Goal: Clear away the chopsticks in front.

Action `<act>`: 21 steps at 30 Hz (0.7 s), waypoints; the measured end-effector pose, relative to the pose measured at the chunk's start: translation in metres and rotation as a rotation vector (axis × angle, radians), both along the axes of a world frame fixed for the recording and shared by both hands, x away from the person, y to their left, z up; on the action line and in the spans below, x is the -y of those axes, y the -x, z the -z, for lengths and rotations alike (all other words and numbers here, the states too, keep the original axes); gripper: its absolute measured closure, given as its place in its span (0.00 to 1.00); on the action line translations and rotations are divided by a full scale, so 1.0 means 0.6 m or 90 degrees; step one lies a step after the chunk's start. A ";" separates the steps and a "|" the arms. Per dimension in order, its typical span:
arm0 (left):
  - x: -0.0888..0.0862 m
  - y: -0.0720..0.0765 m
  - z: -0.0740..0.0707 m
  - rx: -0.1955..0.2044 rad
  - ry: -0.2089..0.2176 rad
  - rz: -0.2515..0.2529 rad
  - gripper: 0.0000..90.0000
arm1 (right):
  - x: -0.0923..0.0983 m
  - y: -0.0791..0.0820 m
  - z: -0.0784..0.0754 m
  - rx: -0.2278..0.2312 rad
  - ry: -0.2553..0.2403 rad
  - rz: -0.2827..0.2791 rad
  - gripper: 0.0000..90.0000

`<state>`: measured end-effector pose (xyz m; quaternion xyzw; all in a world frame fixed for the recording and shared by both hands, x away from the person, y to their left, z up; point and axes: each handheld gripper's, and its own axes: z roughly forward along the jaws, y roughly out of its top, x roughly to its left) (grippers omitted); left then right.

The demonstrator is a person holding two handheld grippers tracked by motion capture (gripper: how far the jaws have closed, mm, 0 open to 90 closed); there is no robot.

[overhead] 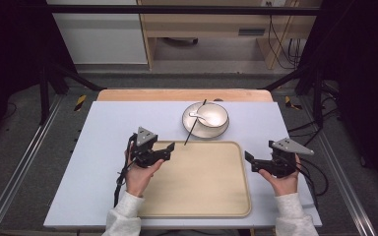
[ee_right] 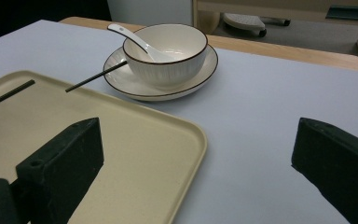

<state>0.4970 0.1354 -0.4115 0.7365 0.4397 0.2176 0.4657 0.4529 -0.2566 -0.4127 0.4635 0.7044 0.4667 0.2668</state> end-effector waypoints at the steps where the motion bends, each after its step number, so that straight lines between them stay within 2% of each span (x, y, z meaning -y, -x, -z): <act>1: 0.003 -0.004 -0.001 0.003 -0.004 0.000 0.29 | 0.000 0.000 0.000 -0.001 -0.001 -0.001 0.03; 3: 0.007 -0.009 -0.002 0.007 -0.006 0.001 0.28 | -0.001 0.000 0.000 -0.001 -0.001 0.000 0.03; 4: 0.016 -0.020 -0.006 0.004 -0.019 0.009 0.27 | -0.001 -0.001 0.001 -0.002 -0.001 0.000 0.03; 7: 0.027 -0.036 -0.010 0.011 -0.034 0.009 0.26 | -0.001 -0.001 0.000 -0.001 -0.001 0.000 0.03; 13: 0.051 -0.064 -0.014 0.005 -0.060 0.014 0.26 | 0.000 -0.001 0.000 0.000 -0.003 0.001 0.03; 19: 0.080 -0.087 -0.014 0.007 -0.082 0.026 0.25 | -0.001 -0.002 0.000 -0.001 -0.005 0.000 0.03; 21: 0.088 -0.096 -0.011 0.002 -0.081 0.028 0.25 | 0.000 -0.002 0.000 0.000 -0.004 0.000 0.03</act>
